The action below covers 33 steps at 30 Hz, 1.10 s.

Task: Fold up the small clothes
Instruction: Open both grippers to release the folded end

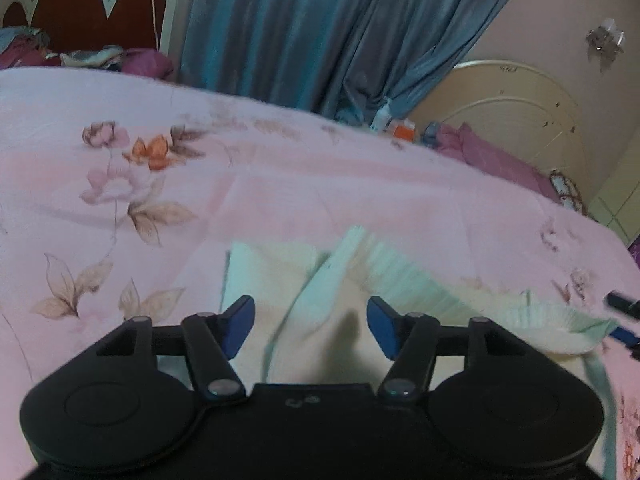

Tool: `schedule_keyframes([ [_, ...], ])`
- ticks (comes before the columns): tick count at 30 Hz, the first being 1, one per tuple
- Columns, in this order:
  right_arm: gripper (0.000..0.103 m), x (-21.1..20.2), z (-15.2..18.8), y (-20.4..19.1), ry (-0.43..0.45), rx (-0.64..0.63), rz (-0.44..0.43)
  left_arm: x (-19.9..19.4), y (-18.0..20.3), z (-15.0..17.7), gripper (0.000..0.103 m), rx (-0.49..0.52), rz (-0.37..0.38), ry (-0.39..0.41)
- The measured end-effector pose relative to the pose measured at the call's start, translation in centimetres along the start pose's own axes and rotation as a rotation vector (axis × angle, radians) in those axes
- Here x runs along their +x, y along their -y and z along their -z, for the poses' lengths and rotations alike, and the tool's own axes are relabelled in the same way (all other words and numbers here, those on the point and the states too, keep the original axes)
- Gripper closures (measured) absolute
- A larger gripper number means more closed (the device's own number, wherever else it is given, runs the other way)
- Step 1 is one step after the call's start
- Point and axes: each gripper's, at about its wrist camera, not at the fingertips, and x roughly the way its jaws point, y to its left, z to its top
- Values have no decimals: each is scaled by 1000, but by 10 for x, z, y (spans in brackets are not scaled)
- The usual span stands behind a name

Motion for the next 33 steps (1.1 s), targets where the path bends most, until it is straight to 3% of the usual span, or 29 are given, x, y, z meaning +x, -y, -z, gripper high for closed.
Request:
schedule_keyframes([
  [8,28,17,11,-10,-99,-158,1,4,-3,2,76,-2,-13,7],
  [10,29,15,13,-10,-87,-164,-10,3,0,2,77,5,-8,3],
  [13,28,-3,1,-3,16,-106,-26,2,1,2,77,16,-5,-2],
  [19,29,12,16,-17,-104,-245,-30,4,1,5,79,15,-13,2],
  [20,32,17,20,-19,-124,-258,-24,5,2,6,82,17,-14,5],
  [21,42,23,26,-21,-145,-270,-12,4,3,6,89,22,-14,6],
  [22,75,29,31,-21,-177,-278,7,4,6,7,95,32,-20,7],
  [23,89,33,34,-21,-187,-277,27,4,8,9,97,47,-29,9],
  [25,90,33,38,-20,-176,-272,32,3,11,12,99,72,-47,23],
  [27,100,30,38,-22,-167,-292,31,2,13,15,100,73,-65,40],
  [30,101,24,38,-22,-96,-332,104,-2,15,18,100,72,-91,80],
  [33,101,33,40,-10,-108,-293,132,0,15,23,100,61,-128,90],
])
